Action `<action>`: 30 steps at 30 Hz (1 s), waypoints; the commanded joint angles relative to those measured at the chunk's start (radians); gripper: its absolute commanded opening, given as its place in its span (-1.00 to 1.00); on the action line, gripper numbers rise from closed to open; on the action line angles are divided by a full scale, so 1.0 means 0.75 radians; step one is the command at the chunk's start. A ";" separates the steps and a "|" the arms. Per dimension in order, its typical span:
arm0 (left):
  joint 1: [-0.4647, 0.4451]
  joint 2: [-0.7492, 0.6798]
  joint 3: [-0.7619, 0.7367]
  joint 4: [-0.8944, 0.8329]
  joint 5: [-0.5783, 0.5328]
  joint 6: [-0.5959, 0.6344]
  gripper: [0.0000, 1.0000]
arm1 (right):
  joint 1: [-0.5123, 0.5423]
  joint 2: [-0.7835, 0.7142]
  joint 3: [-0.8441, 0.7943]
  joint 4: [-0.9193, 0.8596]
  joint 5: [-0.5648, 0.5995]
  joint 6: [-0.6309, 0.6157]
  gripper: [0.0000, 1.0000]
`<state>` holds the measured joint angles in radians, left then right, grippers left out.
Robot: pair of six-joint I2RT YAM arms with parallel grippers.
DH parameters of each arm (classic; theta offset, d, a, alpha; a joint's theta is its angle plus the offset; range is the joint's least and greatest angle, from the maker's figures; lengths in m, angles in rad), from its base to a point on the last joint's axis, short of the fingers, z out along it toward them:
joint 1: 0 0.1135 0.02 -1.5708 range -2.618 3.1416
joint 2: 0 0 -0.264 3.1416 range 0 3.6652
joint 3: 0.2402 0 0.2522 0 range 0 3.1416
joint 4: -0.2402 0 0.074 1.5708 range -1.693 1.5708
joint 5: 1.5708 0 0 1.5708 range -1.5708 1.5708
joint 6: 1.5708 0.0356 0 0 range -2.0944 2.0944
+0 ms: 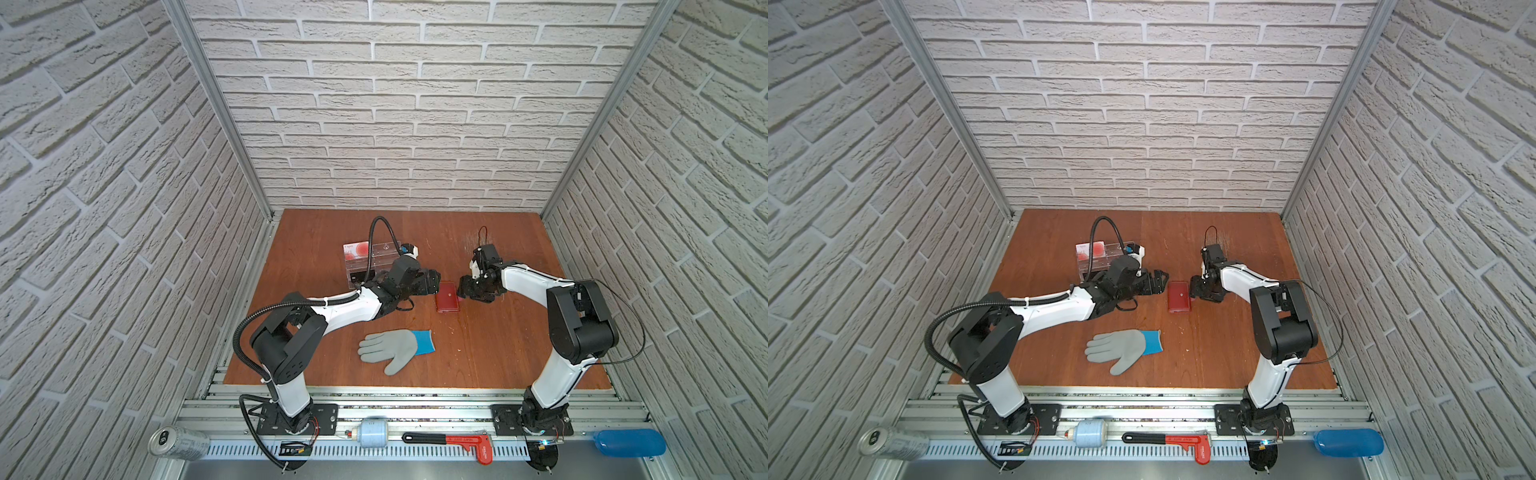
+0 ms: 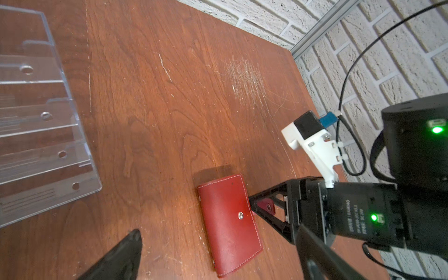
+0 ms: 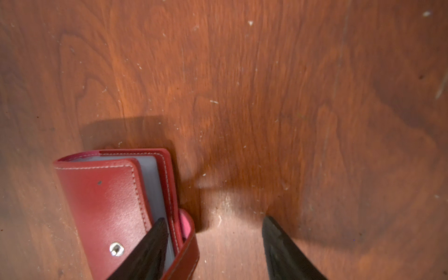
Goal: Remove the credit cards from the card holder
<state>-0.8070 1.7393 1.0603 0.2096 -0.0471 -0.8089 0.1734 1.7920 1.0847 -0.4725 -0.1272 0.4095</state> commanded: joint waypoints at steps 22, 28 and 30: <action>0.015 0.059 -0.002 0.091 0.050 -0.053 0.96 | 0.035 -0.078 0.030 -0.002 -0.061 0.016 0.33; 0.015 0.062 -0.007 0.097 0.049 -0.058 0.96 | 0.056 -0.092 0.053 -0.018 -0.057 0.021 0.33; 0.012 0.059 -0.010 0.099 0.050 -0.058 0.96 | 0.064 -0.096 0.061 -0.020 -0.057 0.024 0.33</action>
<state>-0.8024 1.7725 1.0603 0.2394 -0.0128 -0.8501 0.2047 1.7634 1.1046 -0.4782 -0.1581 0.4141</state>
